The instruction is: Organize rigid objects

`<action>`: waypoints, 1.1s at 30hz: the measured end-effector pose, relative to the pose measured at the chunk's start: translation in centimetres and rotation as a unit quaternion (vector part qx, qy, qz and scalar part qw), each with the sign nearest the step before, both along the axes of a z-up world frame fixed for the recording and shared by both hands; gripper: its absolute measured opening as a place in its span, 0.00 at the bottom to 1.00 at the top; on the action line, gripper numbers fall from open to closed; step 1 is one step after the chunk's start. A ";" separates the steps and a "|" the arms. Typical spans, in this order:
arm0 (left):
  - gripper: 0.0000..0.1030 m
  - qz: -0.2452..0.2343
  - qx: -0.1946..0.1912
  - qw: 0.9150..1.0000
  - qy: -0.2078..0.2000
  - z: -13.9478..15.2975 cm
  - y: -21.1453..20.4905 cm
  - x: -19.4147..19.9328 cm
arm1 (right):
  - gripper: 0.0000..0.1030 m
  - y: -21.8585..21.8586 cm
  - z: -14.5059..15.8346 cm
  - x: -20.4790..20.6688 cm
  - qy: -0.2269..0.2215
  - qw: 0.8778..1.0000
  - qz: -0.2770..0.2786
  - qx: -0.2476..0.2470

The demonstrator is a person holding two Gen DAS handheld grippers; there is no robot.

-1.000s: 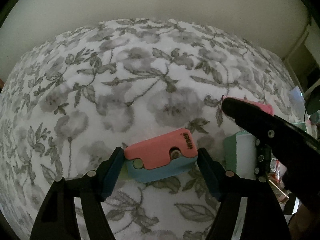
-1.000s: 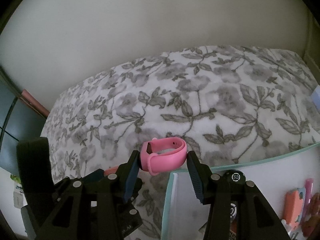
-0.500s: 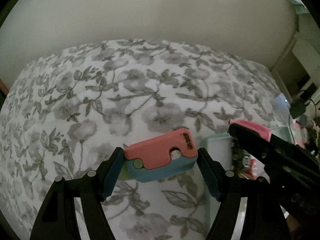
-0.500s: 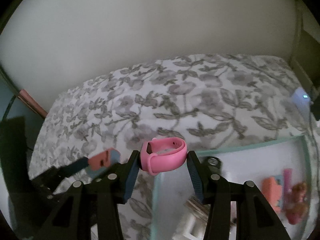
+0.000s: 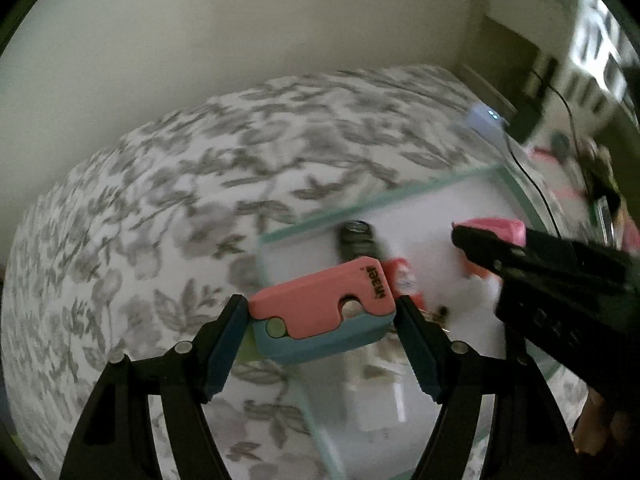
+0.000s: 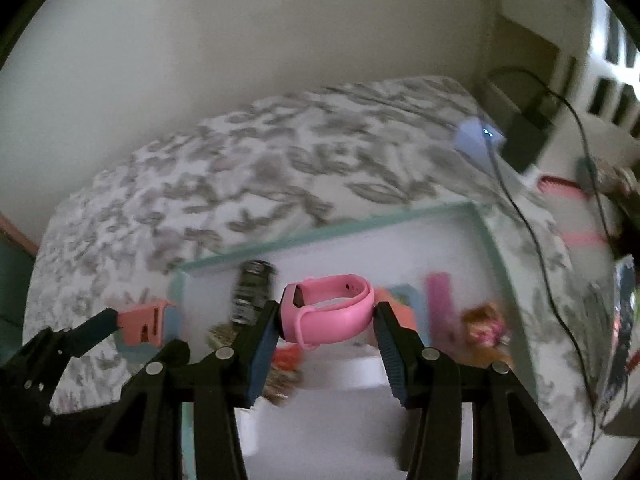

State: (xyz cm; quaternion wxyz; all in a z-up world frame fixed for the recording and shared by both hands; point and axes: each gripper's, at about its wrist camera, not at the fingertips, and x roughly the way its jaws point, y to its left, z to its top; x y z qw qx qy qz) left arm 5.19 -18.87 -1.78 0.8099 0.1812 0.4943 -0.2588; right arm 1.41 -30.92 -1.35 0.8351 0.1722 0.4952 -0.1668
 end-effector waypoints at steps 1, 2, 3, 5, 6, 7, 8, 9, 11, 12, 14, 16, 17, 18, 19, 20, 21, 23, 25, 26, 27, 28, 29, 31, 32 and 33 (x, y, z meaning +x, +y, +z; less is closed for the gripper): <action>0.74 -0.010 0.007 1.000 -0.004 -0.1 -0.6 -0.5 | 0.49 -0.7 -0.2 -0.5 0.006 1.000 -0.009 0.003; 0.74 -0.022 0.014 1.000 -0.007 -0.2 -1.3 -1.2 | 0.49 -1.2 -0.3 -0.9 0.009 1.000 -0.014 0.006; 0.74 -0.034 0.020 0.999 -0.008 -0.4 -1.9 -1.8 | 0.49 -1.7 -0.5 -1.4 0.012 1.000 -0.019 0.011; 0.74 -0.047 0.027 0.999 -0.006 -0.6 -2.7 -2.7 | 0.49 -2.4 -0.8 -2.3 0.019 0.999 -0.028 0.016; 0.74 -0.056 0.032 0.998 -0.005 -0.8 -3.2 -3.2 | 0.49 -2.5 -0.9 -2.7 0.022 0.999 -0.031 0.016; 0.74 -0.061 0.035 0.997 -0.007 -0.9 -3.5 -3.6 | 0.49 -2.8 -1.0 -3.2 0.026 0.999 -0.033 0.016; 0.74 -0.067 0.042 0.997 -0.012 -1.0 -3.8 -4.1 | 0.49 -2.9 -1.1 -3.6 0.029 0.999 -0.035 0.017; 0.74 -0.073 0.050 0.996 -0.019 -1.0 -4.0 -4.7 | 0.49 -3.0 -1.2 -3.9 0.030 0.999 -0.036 0.018; 0.74 -0.080 0.052 0.995 -0.018 -1.2 -4.3 -5.3 | 0.49 -3.2 -1.5 -4.8 0.034 0.998 -0.040 0.024; 0.74 -0.082 0.050 0.995 -0.015 -1.3 -4.3 -5.6 | 0.50 -3.2 -1.5 -4.9 0.035 0.998 -0.040 0.026; 0.74 -0.084 0.055 0.995 -0.018 -1.2 -4.3 -6.0 | 0.50 -3.1 -1.8 -5.4 0.037 0.998 -0.038 0.031; 0.74 -0.083 0.059 0.995 -0.023 -1.1 -4.2 -6.4 | 0.50 -3.0 -2.1 -5.8 0.042 0.998 -0.038 0.032; 0.75 -0.082 0.063 0.994 -0.023 -1.1 -4.0 -6.5 | 0.50 -3.0 -2.2 -5.9 0.042 0.998 -0.039 0.034; 0.75 -0.081 0.065 0.994 -0.023 -1.2 -3.9 -6.5 | 0.51 -3.0 -2.3 -6.1 0.042 0.997 -0.042 0.038; 0.76 -0.078 0.067 0.994 -0.023 -1.2 -3.7 -6.6 | 0.52 -3.0 -2.3 -6.2 0.042 0.997 -0.044 0.039; 0.78 -0.074 0.070 0.994 -0.024 -1.3 -3.5 -6.6 | 0.54 -3.0 -2.3 -6.3 0.040 0.997 -0.045 0.041; 0.79 -0.071 0.073 0.994 -0.025 -1.3 -3.2 -6.7 | 0.59 -3.0 -2.3 -6.4 0.037 0.997 -0.046 0.043; 0.79 -0.066 0.074 0.995 -0.021 -1.3 -2.5 -6.6 | 0.62 -2.9 -2.2 -6.7 0.032 0.997 -0.046 0.049; 0.80 -0.057 0.072 0.996 -0.019 -1.2 -1.6 -6.6 | 0.62 -2.7 -2.1 -6.9 0.029 0.997 -0.046 0.051; 0.80 -0.052 0.069 0.996 -0.017 -1.1 -1.1 -6.5 | 0.62 -2.7 -2.1 -6.9 0.029 0.997 -0.047 0.050; 0.80 -0.046 0.065 0.997 -0.014 -0.9 -0.6 -6.4 | 0.63 -2.6 -2.0 -7.0 0.028 0.997 -0.047 0.050; 0.80 -0.039 0.060 0.997 -0.012 -0.7 0.0 -6.3 | 0.63 -2.4 -1.9 -7.1 0.026 0.997 -0.046 0.051; 0.80 -0.035 0.057 0.998 -0.010 -0.6 0.4 -6.3 | 0.63 -2.3 -1.8 -7.2 0.024 0.997 -0.046 0.052; 0.80 -0.020 0.050 0.999 -0.006 -0.3 1.5 -6.1 | 0.64 -2.2 -1.6 -7.5 0.019 0.997 -0.048 0.054; 0.80 -0.010 0.047 0.999 -0.004 -0.3 2.1 -5.9 | 0.64 -2.1 -1.5 -7.6 0.018 0.997 -0.048 0.053; 0.80 0.003 0.043 0.999 0.000 -0.2 2.8 -5.7 | 0.65 -1.9 -1.4 -7.7 0.017 0.997 -0.048 0.052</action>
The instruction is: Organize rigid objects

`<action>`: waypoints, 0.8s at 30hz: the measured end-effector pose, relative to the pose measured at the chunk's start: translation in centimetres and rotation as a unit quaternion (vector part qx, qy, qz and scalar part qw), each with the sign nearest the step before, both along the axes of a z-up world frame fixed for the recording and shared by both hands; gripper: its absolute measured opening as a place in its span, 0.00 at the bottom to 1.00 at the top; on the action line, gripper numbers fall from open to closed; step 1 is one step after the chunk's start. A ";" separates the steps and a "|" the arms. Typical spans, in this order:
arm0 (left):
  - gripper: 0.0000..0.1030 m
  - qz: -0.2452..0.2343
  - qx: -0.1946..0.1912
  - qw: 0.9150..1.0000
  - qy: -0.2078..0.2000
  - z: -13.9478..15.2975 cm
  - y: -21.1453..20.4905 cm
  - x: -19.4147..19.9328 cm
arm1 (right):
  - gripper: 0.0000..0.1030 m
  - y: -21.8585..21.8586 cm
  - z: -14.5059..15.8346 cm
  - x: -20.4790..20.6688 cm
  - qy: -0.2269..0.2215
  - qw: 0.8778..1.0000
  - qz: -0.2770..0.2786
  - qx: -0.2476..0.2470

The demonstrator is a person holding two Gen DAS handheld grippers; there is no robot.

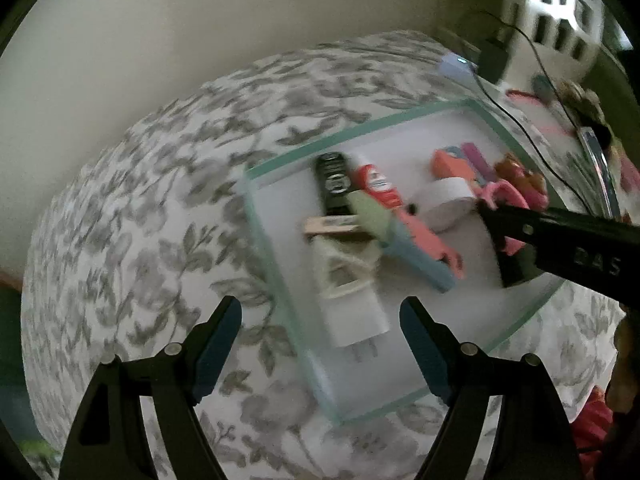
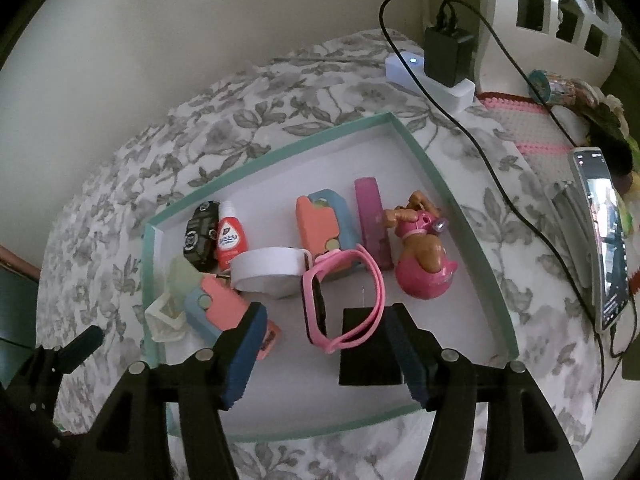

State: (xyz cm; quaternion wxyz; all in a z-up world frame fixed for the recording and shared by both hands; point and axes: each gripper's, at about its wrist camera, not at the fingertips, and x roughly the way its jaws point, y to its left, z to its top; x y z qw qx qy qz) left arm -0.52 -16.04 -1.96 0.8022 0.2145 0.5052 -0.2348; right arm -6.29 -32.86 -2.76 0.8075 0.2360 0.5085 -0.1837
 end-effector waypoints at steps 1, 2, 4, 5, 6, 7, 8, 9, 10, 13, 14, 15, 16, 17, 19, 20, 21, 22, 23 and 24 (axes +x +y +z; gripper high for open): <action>0.80 0.011 -0.004 1.000 0.001 0.0 0.6 0.2 | 0.65 0.2 0.1 -0.1 -0.001 1.000 0.001 -0.002; 0.80 0.029 -0.008 1.000 0.001 0.2 1.5 0.5 | 0.65 0.4 0.1 -0.2 0.000 1.000 0.003 -0.003; 0.80 0.052 -0.018 0.998 -0.003 0.3 2.7 1.0 | 0.68 1.0 0.1 -0.3 0.001 1.000 0.010 -0.008; 0.80 0.062 -0.022 0.998 -0.004 0.5 3.3 1.1 | 0.71 1.3 0.1 -0.2 0.001 1.000 0.015 -0.009; 0.81 0.074 -0.029 0.997 -0.005 0.6 4.0 1.3 | 0.75 1.9 0.2 -0.2 -0.001 1.000 0.023 -0.013; 0.90 0.085 -0.036 0.996 -0.006 0.6 4.7 1.5 | 0.77 2.4 0.3 -0.1 -0.001 0.999 0.029 -0.017; 0.98 0.091 -0.040 0.995 -0.006 0.6 5.1 1.6 | 0.81 2.8 0.4 0.0 -0.002 0.999 0.036 -0.022; 0.98 0.100 -0.045 0.994 -0.007 0.7 5.8 1.7 | 0.84 3.3 0.5 0.1 -0.004 0.999 0.042 -0.027; 0.98 0.106 -0.049 0.993 -0.008 0.7 6.2 1.8 | 0.86 3.7 0.6 0.2 -0.006 0.998 0.048 -0.031; 0.98 0.128 -0.056 0.990 -0.011 0.8 7.5 2.1 | 0.95 5.3 1.1 0.5 -0.013 0.996 0.068 -0.050; 0.98 0.135 -0.058 0.989 -0.012 0.8 7.9 2.2 | 1.00 5.8 1.2 0.6 -0.016 0.995 0.076 -0.057; 0.98 0.142 -0.062 0.988 -0.012 0.8 8.3 2.2 | 1.00 6.2 1.4 0.7 -0.018 0.994 0.082 -0.063; 0.98 0.147 -0.065 0.987 -0.012 0.9 8.6 2.3 | 1.00 6.7 1.6 0.7 -0.020 0.994 0.087 -0.069; 0.98 0.152 -0.069 0.986 -0.012 0.9 9.0 2.4 | 1.00 6.9 1.6 0.8 -0.020 0.993 0.089 -0.073; 0.98 0.157 -0.076 0.985 -0.007 1.0 9.6 2.4 | 1.00 7.5 1.8 0.8 -0.022 0.992 0.093 -0.081; 0.99 0.160 -0.079 0.984 -0.004 1.0 9.9 2.4 | 1.00 7.6 1.8 0.8 -0.022 0.992 0.093 -0.081; 0.99 0.162 -0.079 0.984 -0.002 1.0 10.2 2.4 | 1.00 7.7 1.9 0.8 -0.024 0.992 0.093 -0.081; 0.99 0.163 -0.078 0.984 -0.001 1.1 10.4 2.4 | 1.00 7.9 2.0 0.8 -0.026 0.992 0.092 -0.081; 0.98 0.166 -0.075 0.983 -0.001 1.1 10.6 2.4 | 1.00 8.0 2.1 0.8 -0.028 0.992 0.092 -0.081; 0.98 0.171 -0.072 0.983 -0.002 1.2 10.9 2.3 | 1.00 8.1 2.2 0.7 -0.030 0.992 0.092 -0.081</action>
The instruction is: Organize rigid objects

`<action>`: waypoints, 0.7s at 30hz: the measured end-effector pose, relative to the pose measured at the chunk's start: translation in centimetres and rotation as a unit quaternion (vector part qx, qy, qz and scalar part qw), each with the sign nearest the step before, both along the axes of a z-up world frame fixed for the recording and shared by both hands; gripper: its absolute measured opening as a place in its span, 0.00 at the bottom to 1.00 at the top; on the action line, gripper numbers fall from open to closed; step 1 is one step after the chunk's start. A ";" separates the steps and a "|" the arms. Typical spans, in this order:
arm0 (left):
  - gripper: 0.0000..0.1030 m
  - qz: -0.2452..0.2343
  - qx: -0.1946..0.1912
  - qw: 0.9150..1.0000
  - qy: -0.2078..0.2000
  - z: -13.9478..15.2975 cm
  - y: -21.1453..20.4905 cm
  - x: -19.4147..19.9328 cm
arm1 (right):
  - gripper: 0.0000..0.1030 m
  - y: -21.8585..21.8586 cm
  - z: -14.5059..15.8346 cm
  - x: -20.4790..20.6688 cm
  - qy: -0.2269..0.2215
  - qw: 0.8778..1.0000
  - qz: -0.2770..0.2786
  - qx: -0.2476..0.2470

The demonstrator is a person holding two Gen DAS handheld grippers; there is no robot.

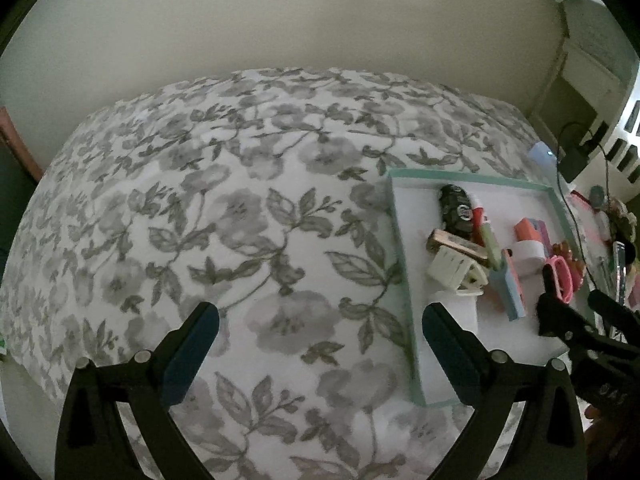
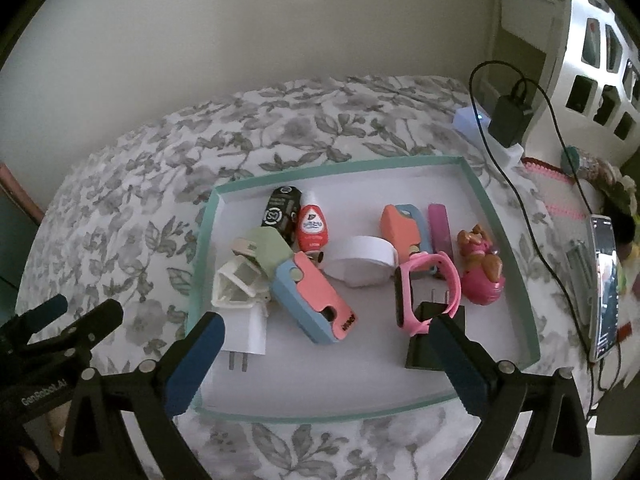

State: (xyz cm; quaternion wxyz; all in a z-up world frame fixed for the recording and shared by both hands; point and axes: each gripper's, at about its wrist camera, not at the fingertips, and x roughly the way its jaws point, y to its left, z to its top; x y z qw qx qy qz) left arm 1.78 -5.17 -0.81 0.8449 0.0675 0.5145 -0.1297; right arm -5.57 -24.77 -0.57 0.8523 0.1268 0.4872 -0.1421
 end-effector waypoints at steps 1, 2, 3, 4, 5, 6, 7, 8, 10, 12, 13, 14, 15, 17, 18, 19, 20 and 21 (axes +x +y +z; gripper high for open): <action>0.98 0.003 0.001 1.000 -0.001 0.0 0.2 0.0 | 1.00 0.2 0.1 -0.1 -0.003 1.000 0.001 -0.001; 0.98 0.006 0.001 1.000 -0.002 0.1 0.5 -0.1 | 1.00 0.3 0.2 -0.1 -0.004 1.000 0.002 0.000; 0.98 0.010 -0.002 1.000 -0.004 0.3 0.7 -0.2 | 1.00 0.4 0.3 -0.1 -0.006 1.000 0.003 0.000; 0.98 0.015 -0.004 1.000 -0.007 0.4 1.0 -0.2 | 1.00 0.5 0.4 -0.2 -0.008 1.000 0.004 -0.001; 0.98 0.018 -0.004 1.000 -0.009 0.5 1.1 -0.3 | 1.00 0.6 0.5 -0.2 -0.009 1.000 0.005 -0.002; 0.98 0.022 -0.002 1.000 -0.013 0.7 1.3 -0.4 | 1.00 0.7 0.6 -0.3 -0.010 1.000 0.006 -0.002; 0.98 0.023 0.000 1.000 -0.018 0.9 1.4 -0.5 | 1.00 0.8 0.6 -0.3 -0.011 1.000 0.007 -0.003; 0.98 0.026 0.004 0.999 -0.022 1.0 1.4 -0.6 | 1.00 0.9 0.7 -0.3 -0.012 1.000 0.009 -0.004; 0.98 0.032 0.019 0.999 -0.028 1.2 1.5 -0.7 | 1.00 1.1 0.8 -0.3 -0.014 1.000 0.011 -0.006; 0.98 0.030 0.020 0.999 -0.034 1.4 1.5 -0.8 | 1.00 1.2 0.9 -0.3 -0.015 1.000 0.013 -0.007; 0.98 0.029 0.019 0.999 -0.035 1.5 1.5 -0.8 | 1.00 1.2 0.9 -0.3 -0.015 1.000 0.013 -0.007; 0.98 0.029 0.019 0.999 -0.035 1.5 1.5 -0.9 | 1.00 1.2 0.9 -0.3 -0.016 1.000 0.013 -0.007; 0.98 0.029 0.022 0.999 -0.036 1.5 1.4 -0.9 | 1.00 1.3 0.9 -0.3 -0.016 1.000 0.014 -0.007; 0.98 0.029 0.028 0.998 -0.039 1.6 1.4 -0.9 | 1.00 1.2 1.0 -0.4 -0.018 1.000 0.015 -0.008; 0.98 0.029 0.033 0.998 -0.039 1.5 1.3 -0.9 | 1.00 1.2 1.0 -0.4 -0.018 1.000 0.015 -0.008; 0.98 0.029 0.035 0.998 -0.039 1.5 1.3 -0.9 | 1.00 1.2 1.0 -0.4 -0.019 1.000 0.015 -0.008; 0.98 0.028 0.036 0.998 -0.039 1.4 1.3 -0.9 | 1.00 1.2 1.0 -0.4 -0.019 1.000 0.015 -0.008; 0.98 0.029 0.038 0.998 -0.039 1.4 1.2 -0.9 | 1.00 1.2 1.0 -0.4 -0.019 1.000 0.015 -0.008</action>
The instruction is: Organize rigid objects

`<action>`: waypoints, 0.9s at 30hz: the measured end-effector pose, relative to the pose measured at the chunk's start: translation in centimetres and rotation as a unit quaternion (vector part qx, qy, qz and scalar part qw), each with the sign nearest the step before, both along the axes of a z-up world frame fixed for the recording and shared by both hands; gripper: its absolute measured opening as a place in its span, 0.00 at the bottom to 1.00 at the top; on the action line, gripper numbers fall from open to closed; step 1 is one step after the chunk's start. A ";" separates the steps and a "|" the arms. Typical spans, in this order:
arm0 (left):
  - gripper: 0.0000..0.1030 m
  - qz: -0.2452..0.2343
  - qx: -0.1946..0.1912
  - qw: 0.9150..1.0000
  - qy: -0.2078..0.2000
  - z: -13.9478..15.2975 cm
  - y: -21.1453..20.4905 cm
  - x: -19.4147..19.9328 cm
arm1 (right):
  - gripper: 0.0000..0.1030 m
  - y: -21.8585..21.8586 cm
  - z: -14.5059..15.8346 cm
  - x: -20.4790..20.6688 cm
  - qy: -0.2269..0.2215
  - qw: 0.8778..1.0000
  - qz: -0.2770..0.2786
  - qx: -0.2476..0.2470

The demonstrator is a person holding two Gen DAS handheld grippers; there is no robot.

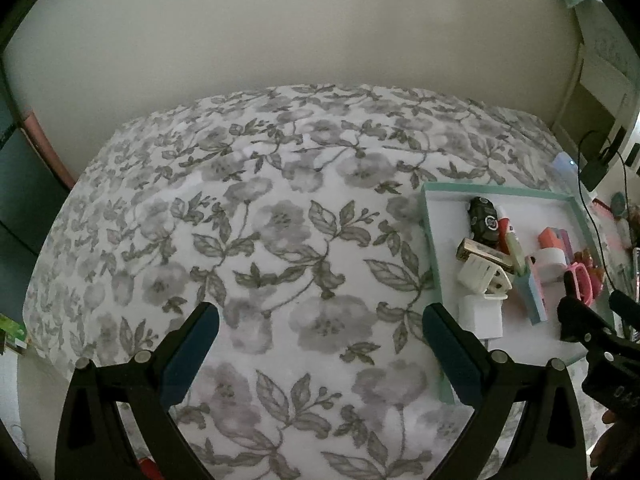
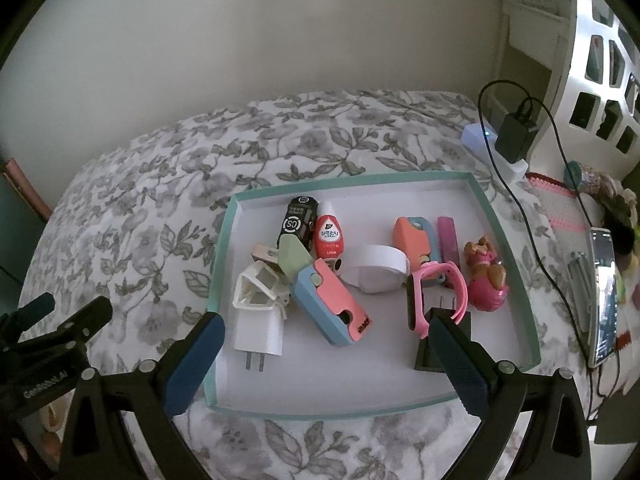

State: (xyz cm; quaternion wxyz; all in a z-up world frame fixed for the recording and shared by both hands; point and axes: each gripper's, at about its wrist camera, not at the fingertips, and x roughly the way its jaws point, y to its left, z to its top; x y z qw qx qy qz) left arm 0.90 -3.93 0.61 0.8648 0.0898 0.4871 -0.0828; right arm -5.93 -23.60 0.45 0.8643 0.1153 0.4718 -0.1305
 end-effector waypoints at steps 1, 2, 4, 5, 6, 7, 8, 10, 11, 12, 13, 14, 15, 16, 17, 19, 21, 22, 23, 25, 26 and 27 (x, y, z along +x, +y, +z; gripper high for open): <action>0.98 0.001 0.002 1.000 0.000 0.0 0.0 0.0 | 1.00 0.0 0.0 0.0 0.000 1.000 0.000 0.000; 0.98 0.001 0.003 1.000 0.000 0.0 0.0 0.0 | 1.00 0.0 0.0 0.0 0.000 1.000 0.000 0.001; 0.98 0.002 0.007 1.000 0.000 -0.1 0.0 0.1 | 1.00 0.0 0.0 0.0 0.000 1.000 0.001 0.001; 0.98 0.002 0.007 1.000 0.001 -0.2 0.0 0.1 | 1.00 0.0 0.0 0.0 0.000 1.000 0.001 0.001; 0.98 0.002 0.006 1.000 0.002 -0.3 0.0 0.1 | 1.00 0.1 0.0 0.0 0.000 1.000 0.001 0.001; 0.98 0.003 0.006 1.000 0.003 -0.3 0.0 0.1 | 1.00 0.0 0.0 0.0 0.001 1.000 0.001 0.002; 0.98 0.003 0.006 1.000 0.004 -0.3 0.0 0.1 | 1.00 0.0 -0.1 0.1 0.001 1.000 0.002 0.002; 0.98 0.005 0.006 1.000 0.004 -0.4 0.0 0.2 | 1.00 0.0 -0.1 0.1 0.001 1.000 0.001 0.002; 0.98 0.006 0.006 1.000 0.006 -0.4 0.0 0.2 | 1.00 -0.1 -0.1 0.1 0.001 1.000 0.001 0.003; 0.98 0.007 0.005 1.000 0.007 -0.5 0.1 0.3 | 1.00 -0.1 -0.1 0.1 0.001 1.000 0.001 0.003; 0.98 0.008 0.004 1.000 0.008 -0.5 0.1 0.3 | 1.00 -0.1 -0.1 0.1 0.001 1.000 0.001 0.003; 0.98 0.008 0.005 1.000 0.008 -0.6 0.1 0.3 | 1.00 -0.2 -0.1 0.1 0.001 1.000 0.001 0.003; 0.98 0.009 0.007 1.000 0.008 -0.6 0.1 0.4 | 1.00 -0.2 -0.1 0.1 0.000 1.000 0.001 0.003; 0.98 0.009 0.009 1.000 0.008 -0.6 0.1 0.4 | 1.00 -0.2 -0.1 0.1 0.000 1.000 0.001 0.004; 0.98 0.009 0.010 1.000 0.008 -0.6 0.1 0.4 | 1.00 -0.2 -0.1 0.1 0.001 1.000 0.001 0.003; 0.98 0.009 0.011 1.000 0.007 -0.6 0.0 0.4 | 1.00 -0.2 -0.1 0.1 0.001 1.000 0.001 0.003; 0.98 0.010 0.014 1.000 0.008 -0.7 0.0 0.4 | 1.00 -0.1 -0.1 0.1 0.001 1.000 0.000 0.003; 0.98 0.010 0.015 1.000 0.008 -0.7 0.0 0.5 | 1.00 -0.1 -0.1 0.1 0.001 1.000 0.000 0.003; 0.98 0.011 0.015 1.000 0.010 -0.8 0.0 0.5 | 1.00 -0.2 -0.1 0.1 0.001 1.000 0.000 0.003; 0.98 0.011 0.014 1.000 0.011 -0.8 0.0 0.5 | 1.00 -0.2 -0.1 0.1 0.001 1.000 0.000 0.003; 0.98 0.012 0.014 1.000 0.012 -0.8 0.0 0.5 | 1.00 -0.2 -0.1 0.1 0.001 1.000 0.001 0.003; 0.98 0.013 0.015 1.000 0.012 -0.8 0.1 0.5 | 1.00 -0.2 -0.1 0.2 0.001 1.000 0.001 0.003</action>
